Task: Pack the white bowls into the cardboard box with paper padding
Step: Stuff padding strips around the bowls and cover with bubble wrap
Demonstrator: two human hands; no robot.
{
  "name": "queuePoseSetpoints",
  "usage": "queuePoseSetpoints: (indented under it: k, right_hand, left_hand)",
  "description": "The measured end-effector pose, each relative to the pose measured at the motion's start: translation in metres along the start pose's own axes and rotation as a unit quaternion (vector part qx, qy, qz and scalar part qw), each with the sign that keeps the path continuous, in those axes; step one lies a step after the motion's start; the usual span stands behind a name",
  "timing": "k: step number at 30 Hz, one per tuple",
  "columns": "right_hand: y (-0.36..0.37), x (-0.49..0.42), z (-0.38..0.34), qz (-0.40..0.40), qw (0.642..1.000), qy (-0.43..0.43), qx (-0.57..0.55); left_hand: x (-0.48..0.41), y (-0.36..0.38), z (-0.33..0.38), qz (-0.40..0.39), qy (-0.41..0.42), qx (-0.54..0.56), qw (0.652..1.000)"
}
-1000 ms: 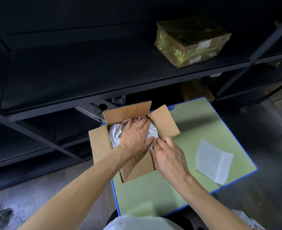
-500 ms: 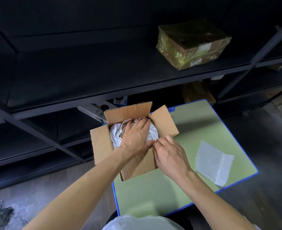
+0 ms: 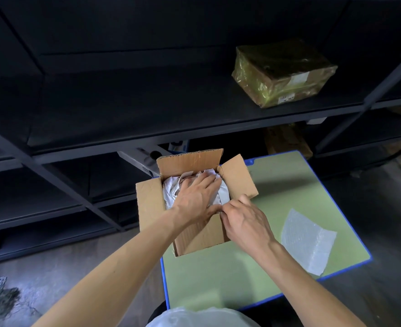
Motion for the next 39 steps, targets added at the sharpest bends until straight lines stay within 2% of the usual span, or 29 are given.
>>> queuePoseSetpoints:
  k: [4,10,15,17,20,22,25,30,34,39]
  right_hand:
    - [-0.004,-0.001,-0.001,-0.001,1.0,-0.016,0.0]
    - [-0.012,-0.009,0.003,-0.002,1.0,-0.016,0.007]
    - [-0.01,-0.019,0.001,-0.04,0.997,-0.047,-0.041]
    - [-0.007,-0.024,-0.006,-0.06,0.993,-0.073,-0.073]
    - [0.005,-0.034,-0.02,-0.098,0.988,-0.104,-0.063]
    - [0.012,-0.044,-0.027,-0.124,0.986,-0.098,-0.049]
    - [0.021,-0.056,-0.033,-0.156,0.984,-0.084,-0.024]
    - [0.028,-0.079,-0.028,-0.106,0.988,-0.109,-0.014]
    - [0.032,-0.091,-0.035,-0.165,0.971,-0.162,0.054]
    - [0.033,-0.092,-0.029,-0.219,0.961,-0.163,0.04]
  left_hand:
    - [0.002,-0.004,0.004,0.005,0.003,-0.003,1.0]
    - [0.027,-0.019,-0.004,0.097,0.015,0.037,0.994]
    - [0.072,-0.025,-0.034,0.223,-0.075,0.059,0.97]
    - [0.088,-0.021,-0.04,0.245,-0.118,0.077,0.959]
    - [0.104,-0.015,-0.031,0.217,-0.145,0.103,0.96]
    - [0.11,-0.011,-0.02,0.189,-0.154,0.125,0.962]
    - [0.115,-0.009,-0.009,0.188,-0.147,0.15,0.96]
    - [0.107,-0.012,-0.006,0.165,-0.166,0.176,0.956]
    - [0.101,-0.017,-0.008,0.138,-0.166,0.177,0.96]
    - [0.1,-0.021,-0.007,0.148,-0.161,0.186,0.958]
Point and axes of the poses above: each hand's wrist, its own x-axis away from the middle knuckle, its own y-axis out of the palm, z = x × y, the point moved 1 cm from there along -x, towards the middle knuckle, and after that the axes turned 3 degrees about -z, right-handed, at the moved point
